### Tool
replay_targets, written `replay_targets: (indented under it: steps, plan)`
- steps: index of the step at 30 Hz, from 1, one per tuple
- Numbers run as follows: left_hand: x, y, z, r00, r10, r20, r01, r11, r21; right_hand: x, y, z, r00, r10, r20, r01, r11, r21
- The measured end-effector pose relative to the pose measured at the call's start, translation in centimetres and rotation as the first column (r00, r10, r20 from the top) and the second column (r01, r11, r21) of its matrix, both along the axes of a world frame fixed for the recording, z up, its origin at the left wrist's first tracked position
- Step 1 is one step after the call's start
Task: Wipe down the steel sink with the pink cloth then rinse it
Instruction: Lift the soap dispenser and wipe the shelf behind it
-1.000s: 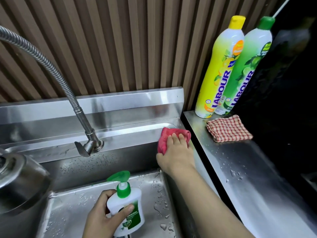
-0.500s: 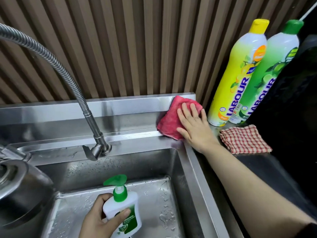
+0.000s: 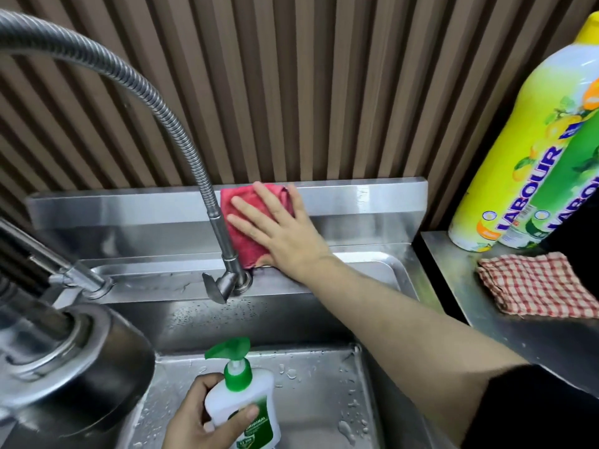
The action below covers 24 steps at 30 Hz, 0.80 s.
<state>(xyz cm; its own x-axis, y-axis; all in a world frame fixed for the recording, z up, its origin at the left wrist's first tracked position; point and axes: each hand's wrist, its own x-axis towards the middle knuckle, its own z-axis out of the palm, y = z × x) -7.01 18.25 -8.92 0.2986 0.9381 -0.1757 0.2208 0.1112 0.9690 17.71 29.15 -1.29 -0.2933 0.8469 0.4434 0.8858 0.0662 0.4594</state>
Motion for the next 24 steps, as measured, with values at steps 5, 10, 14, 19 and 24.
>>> replay_targets:
  steps: [5,10,14,19,24]
  plan:
    - [-1.4,0.1,-0.3,0.999,-0.034,0.031,0.035,0.998,-0.047,-4.1,2.6,0.8,0.998,0.053,0.037,-0.051,0.998,-0.044]
    - [-1.1,-0.2,-0.6,1.0,-0.015,-0.003,0.015,1.0,-0.026,-2.8,2.8,1.3,0.982,0.12,0.144,-0.113,0.992,-0.057]
    - [0.1,0.1,0.3,1.0,0.01,-0.029,-0.008,0.999,0.046,0.8,0.1,1.1,0.992,0.094,0.087,-0.093,0.996,-0.012]
    - [1.5,0.3,0.1,1.0,-0.014,0.0,0.014,0.999,0.032,9.2,-6.5,0.4,0.992,-0.048,0.113,0.044,0.998,0.037]
    - [1.8,0.0,-0.1,0.996,-0.086,-0.003,0.086,0.996,0.023,13.8,-11.1,0.3,0.983,-0.165,0.081,0.166,0.986,-0.004]
